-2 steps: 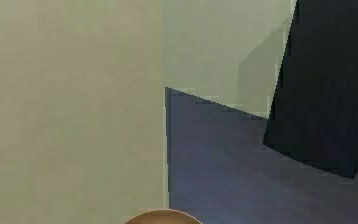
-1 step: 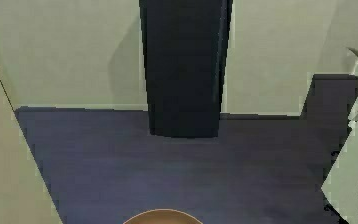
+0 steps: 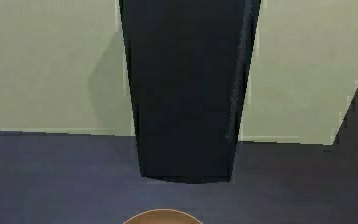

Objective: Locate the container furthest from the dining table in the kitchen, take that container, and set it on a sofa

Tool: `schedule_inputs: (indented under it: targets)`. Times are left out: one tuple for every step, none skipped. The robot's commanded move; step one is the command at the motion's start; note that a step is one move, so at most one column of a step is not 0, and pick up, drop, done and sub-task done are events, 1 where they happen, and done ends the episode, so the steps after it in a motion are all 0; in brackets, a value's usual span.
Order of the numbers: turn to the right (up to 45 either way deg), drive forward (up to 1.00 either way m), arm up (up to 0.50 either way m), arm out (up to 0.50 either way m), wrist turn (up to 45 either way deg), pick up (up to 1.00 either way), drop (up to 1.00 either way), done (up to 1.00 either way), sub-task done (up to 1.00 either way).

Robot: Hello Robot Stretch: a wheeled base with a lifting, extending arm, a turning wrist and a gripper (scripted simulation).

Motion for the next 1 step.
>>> schedule_inputs:
  targets:
    - [6.0, 0.0, 0.0, 0.0, 0.0, 0.0, 0.0, 0.0, 0.0]
